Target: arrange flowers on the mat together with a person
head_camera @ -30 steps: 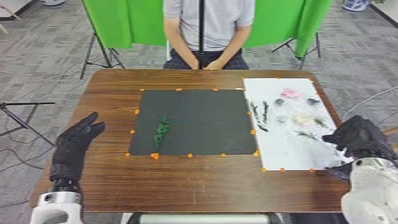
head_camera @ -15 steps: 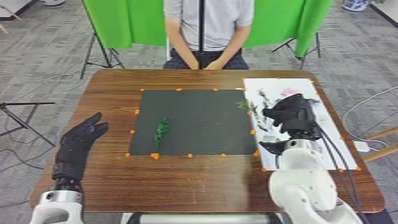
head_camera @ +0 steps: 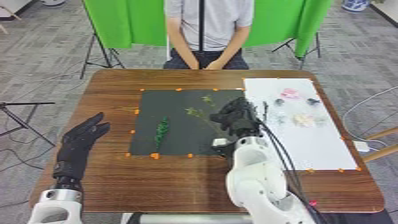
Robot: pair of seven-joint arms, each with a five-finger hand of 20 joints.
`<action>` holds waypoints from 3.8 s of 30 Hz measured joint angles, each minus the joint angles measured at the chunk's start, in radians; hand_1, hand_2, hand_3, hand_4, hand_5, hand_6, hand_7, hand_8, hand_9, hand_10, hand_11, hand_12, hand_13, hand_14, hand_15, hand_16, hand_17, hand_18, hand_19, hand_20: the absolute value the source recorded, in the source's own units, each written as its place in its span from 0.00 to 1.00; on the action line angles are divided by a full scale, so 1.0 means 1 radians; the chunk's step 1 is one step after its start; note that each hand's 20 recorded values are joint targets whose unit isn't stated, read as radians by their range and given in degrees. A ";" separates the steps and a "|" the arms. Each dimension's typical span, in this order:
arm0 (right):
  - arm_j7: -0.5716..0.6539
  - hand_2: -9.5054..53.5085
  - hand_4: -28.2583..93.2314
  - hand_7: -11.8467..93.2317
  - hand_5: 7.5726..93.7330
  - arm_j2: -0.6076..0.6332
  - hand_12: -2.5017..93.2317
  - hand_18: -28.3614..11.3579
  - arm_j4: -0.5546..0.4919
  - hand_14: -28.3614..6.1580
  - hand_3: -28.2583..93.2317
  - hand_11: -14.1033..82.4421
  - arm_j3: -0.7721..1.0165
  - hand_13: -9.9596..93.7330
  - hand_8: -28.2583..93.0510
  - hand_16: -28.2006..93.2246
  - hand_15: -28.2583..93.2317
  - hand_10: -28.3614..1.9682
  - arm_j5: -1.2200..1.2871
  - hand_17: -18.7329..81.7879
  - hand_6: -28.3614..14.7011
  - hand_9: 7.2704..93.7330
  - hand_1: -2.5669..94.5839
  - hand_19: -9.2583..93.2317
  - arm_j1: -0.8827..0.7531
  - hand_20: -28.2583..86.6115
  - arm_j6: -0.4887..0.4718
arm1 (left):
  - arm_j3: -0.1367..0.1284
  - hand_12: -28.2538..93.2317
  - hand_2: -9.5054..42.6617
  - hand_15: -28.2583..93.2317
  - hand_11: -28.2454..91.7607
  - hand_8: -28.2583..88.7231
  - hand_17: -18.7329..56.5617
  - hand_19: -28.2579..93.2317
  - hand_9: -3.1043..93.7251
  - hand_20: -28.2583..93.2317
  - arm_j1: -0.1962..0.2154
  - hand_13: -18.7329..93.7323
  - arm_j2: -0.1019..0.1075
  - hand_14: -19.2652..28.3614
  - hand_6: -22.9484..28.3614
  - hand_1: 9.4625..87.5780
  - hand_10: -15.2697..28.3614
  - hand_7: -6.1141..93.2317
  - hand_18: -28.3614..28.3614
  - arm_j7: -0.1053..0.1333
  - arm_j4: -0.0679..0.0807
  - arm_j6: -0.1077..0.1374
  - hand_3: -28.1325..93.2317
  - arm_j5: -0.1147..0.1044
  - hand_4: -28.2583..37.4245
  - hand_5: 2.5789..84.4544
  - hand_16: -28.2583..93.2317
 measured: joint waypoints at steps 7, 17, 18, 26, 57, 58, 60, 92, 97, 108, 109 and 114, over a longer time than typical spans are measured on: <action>-0.003 0.00 0.58 0.40 0.93 -0.025 0.23 0.27 0.040 0.83 0.00 0.65 -0.056 1.00 0.34 0.38 0.80 0.71 0.064 0.81 0.67 1.00 0.93 1.00 0.014 0.54 -0.030 | -0.002 0.31 0.11 0.32 0.36 0.19 0.37 0.26 0.51 0.39 0.007 0.49 0.001 0.75 0.56 0.27 0.68 0.12 0.71 -0.008 -0.007 -0.001 0.79 0.003 0.10 0.52 0.23; 0.008 0.00 0.59 0.42 0.91 -0.059 0.21 0.29 0.116 0.83 0.00 0.66 -0.095 1.00 0.34 0.37 0.81 0.72 0.107 0.83 0.66 1.00 0.93 1.00 0.032 0.53 -0.045 | -0.003 0.31 0.11 0.31 0.36 0.19 0.35 0.28 0.51 0.39 0.016 0.48 0.001 0.76 0.56 0.26 0.68 0.12 0.73 -0.021 -0.014 -0.007 0.79 0.009 0.10 0.52 0.23; 0.009 0.00 0.59 0.42 0.91 -0.061 0.21 0.29 0.120 0.83 0.00 0.66 -0.097 1.00 0.34 0.37 0.81 0.72 0.110 0.83 0.66 1.00 0.93 1.00 0.033 0.53 -0.045 | -0.004 0.31 0.11 0.31 0.36 0.19 0.34 0.28 0.51 0.39 0.016 0.48 0.001 0.76 0.56 0.26 0.68 0.12 0.73 -0.021 -0.014 -0.008 0.79 0.010 0.10 0.52 0.23; 0.012 0.00 0.55 0.43 0.91 -0.071 0.21 0.29 0.144 0.82 0.00 0.65 -0.097 1.00 0.34 0.37 0.80 0.72 0.121 0.82 0.65 1.00 0.89 1.00 0.038 0.53 -0.037 | -0.009 0.31 0.11 0.31 0.36 0.20 0.33 0.28 0.50 0.39 0.022 0.47 0.000 0.76 0.56 0.26 0.68 0.12 0.74 -0.027 -0.017 -0.015 0.79 0.012 0.10 0.52 0.24; -0.046 0.00 0.61 0.35 0.89 -0.068 0.20 0.32 0.151 0.80 0.00 0.55 -0.099 1.00 0.31 0.37 0.73 0.67 0.167 0.82 0.65 1.00 0.77 0.99 0.039 0.42 -0.033 | -0.012 0.32 0.10 0.31 0.36 0.20 0.32 0.27 0.49 0.38 0.023 0.47 -0.005 0.77 0.55 0.26 0.68 0.12 0.74 -0.043 -0.019 -0.039 0.79 0.039 0.10 0.51 0.25; -0.047 0.00 0.61 0.34 0.89 -0.067 0.21 0.32 0.151 0.80 0.00 0.54 -0.099 1.00 0.30 0.37 0.73 0.67 0.166 0.82 0.65 1.00 0.77 0.99 0.039 0.42 -0.035 | -0.012 0.32 0.10 0.31 0.36 0.20 0.32 0.27 0.49 0.38 0.023 0.47 -0.005 0.77 0.55 0.26 0.68 0.12 0.74 -0.043 -0.019 -0.040 0.79 0.039 0.10 0.51 0.25; -0.049 0.00 0.62 0.34 0.89 -0.067 0.21 0.32 0.151 0.80 0.01 0.54 -0.099 1.00 0.30 0.37 0.72 0.67 0.163 0.81 0.65 1.00 0.76 0.99 0.039 0.41 -0.039 | -0.013 0.32 0.11 0.31 0.36 0.20 0.32 0.27 0.49 0.38 0.023 0.47 -0.006 0.77 0.55 0.26 0.68 0.12 0.74 -0.044 -0.019 -0.041 0.79 0.039 0.10 0.51 0.25; -0.095 0.00 0.09 0.27 0.81 -0.038 0.23 0.17 0.126 0.60 0.75 0.31 -0.085 0.95 0.15 0.49 0.50 0.46 -0.004 0.63 0.70 0.88 0.38 0.85 -0.010 0.49 -0.105 | -0.016 0.32 0.10 0.31 0.36 0.20 0.31 0.28 0.49 0.38 0.016 0.47 -0.007 0.77 0.55 0.26 0.67 0.12 0.74 -0.060 -0.018 -0.067 0.79 0.040 0.10 0.51 0.26; -0.102 0.00 0.10 0.27 0.82 -0.030 0.22 0.17 0.116 0.59 0.75 0.31 -0.085 0.94 0.15 0.49 0.49 0.45 -0.053 0.62 0.70 0.86 0.38 0.83 -0.019 0.51 -0.112 | -0.017 0.32 0.10 0.31 0.36 0.20 0.31 0.28 0.49 0.38 0.015 0.47 -0.007 0.78 0.55 0.26 0.68 0.12 0.74 -0.062 -0.018 -0.069 0.79 0.040 0.10 0.50 0.26; -0.104 0.00 0.11 0.25 0.72 -0.024 0.22 0.15 0.093 0.52 0.75 0.30 -0.065 0.88 0.16 0.47 0.49 0.40 -0.035 0.56 0.64 0.80 0.36 0.79 -0.032 0.54 -0.128 | -0.019 0.32 0.10 0.31 0.36 0.20 0.31 0.28 0.49 0.38 0.014 0.47 -0.008 0.78 0.55 0.26 0.68 0.12 0.74 -0.061 -0.018 -0.070 0.79 0.040 0.10 0.50 0.26; -0.105 0.00 0.11 0.25 0.72 -0.022 0.23 0.15 0.087 0.52 0.75 0.30 -0.061 0.88 0.16 0.47 0.50 0.40 -0.038 0.56 0.64 0.80 0.35 0.79 -0.034 0.54 -0.122 | -0.019 0.32 0.10 0.31 0.36 0.20 0.31 0.28 0.49 0.38 0.014 0.47 -0.009 0.78 0.55 0.26 0.68 0.12 0.74 -0.061 -0.018 -0.070 0.79 0.040 0.10 0.50 0.26; -0.114 0.01 0.11 0.25 0.73 -0.005 0.23 0.16 0.039 0.49 0.76 0.31 -0.019 0.85 0.16 0.47 0.50 0.41 -0.032 0.54 0.63 0.80 0.33 0.76 -0.052 0.55 -0.029 | -0.019 0.32 0.10 0.31 0.36 0.19 0.31 0.28 0.49 0.38 0.012 0.47 -0.011 0.78 0.55 0.26 0.68 0.12 0.74 -0.061 -0.016 -0.074 0.79 0.040 0.10 0.50 0.26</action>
